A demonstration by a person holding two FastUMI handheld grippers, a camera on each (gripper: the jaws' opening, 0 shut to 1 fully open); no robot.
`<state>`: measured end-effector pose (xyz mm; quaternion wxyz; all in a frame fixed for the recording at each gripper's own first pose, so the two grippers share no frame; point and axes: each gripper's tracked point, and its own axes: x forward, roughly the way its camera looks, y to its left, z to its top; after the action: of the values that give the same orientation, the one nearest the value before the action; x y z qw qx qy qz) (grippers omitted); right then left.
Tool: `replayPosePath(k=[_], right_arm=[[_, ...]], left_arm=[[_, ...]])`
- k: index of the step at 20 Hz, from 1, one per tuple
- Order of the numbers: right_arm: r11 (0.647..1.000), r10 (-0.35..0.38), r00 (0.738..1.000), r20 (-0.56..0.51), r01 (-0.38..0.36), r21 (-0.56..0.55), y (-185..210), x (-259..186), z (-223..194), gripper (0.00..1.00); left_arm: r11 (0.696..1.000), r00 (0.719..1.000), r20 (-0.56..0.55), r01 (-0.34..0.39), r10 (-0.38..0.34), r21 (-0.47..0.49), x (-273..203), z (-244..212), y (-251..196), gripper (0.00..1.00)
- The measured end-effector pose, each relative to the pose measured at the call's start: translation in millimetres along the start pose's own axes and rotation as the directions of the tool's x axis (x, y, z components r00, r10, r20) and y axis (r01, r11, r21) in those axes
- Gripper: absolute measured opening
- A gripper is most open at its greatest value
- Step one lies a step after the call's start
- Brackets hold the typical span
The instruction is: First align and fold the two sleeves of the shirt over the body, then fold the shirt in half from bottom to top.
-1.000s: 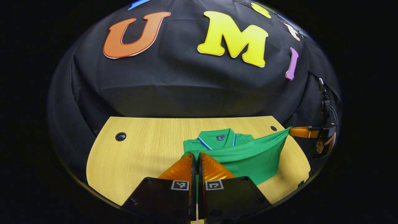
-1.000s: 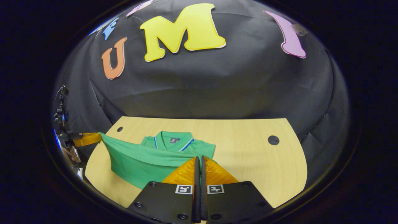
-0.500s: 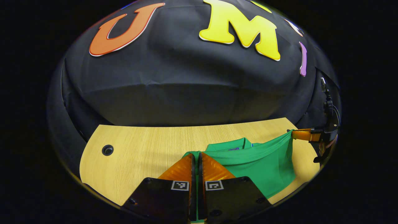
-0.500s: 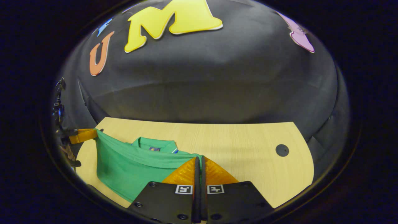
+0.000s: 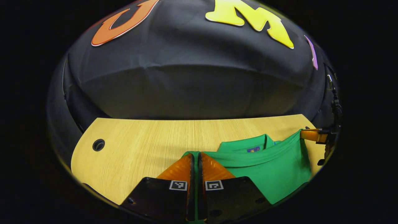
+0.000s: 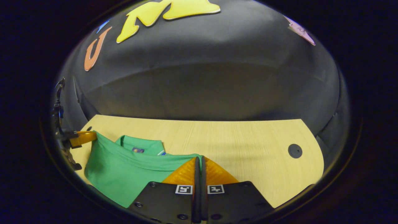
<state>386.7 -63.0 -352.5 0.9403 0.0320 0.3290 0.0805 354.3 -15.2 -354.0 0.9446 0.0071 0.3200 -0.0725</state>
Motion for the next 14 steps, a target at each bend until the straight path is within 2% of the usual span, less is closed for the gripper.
replayPosePath(k=[4,5,6,9,10,12,14], right_arm=[[1.000,-0.003,1.000,-0.009,0.004,0.013,5,5,-3,0.04],[1.000,0.010,1.000,-0.009,-0.009,0.021,9,1,-1,0.05],[1.000,0.015,1.000,0.000,-0.015,0.026,11,-3,1,0.23],[0.999,-0.050,0.997,0.057,0.049,0.023,1,-29,20,0.60],[0.996,-0.084,0.993,0.088,0.082,0.025,-3,-41,28,0.73],[0.992,-0.122,0.983,0.137,0.118,0.040,-4,-78,45,0.98],[0.991,-0.134,0.974,0.184,0.127,0.048,3,-121,59,1.00]], left_arm=[[1.000,0.999,-0.036,-0.003,0.003,-0.026,3,-14,1,0.14],[1.000,0.999,-0.032,-0.013,0.012,-0.028,0,-12,2,0.23],[0.999,1.000,-0.020,-0.020,0.020,-0.036,-6,-7,5,0.31],[0.996,0.999,0.038,-0.022,0.026,-0.083,-19,15,2,0.88],[0.997,0.998,0.054,-0.027,0.032,-0.077,-40,22,2,1.00],[0.998,0.995,0.091,-0.027,0.033,-0.065,-70,39,0,1.00],[0.998,0.991,0.135,-0.008,0.017,-0.070,-110,60,-8,1.00]])
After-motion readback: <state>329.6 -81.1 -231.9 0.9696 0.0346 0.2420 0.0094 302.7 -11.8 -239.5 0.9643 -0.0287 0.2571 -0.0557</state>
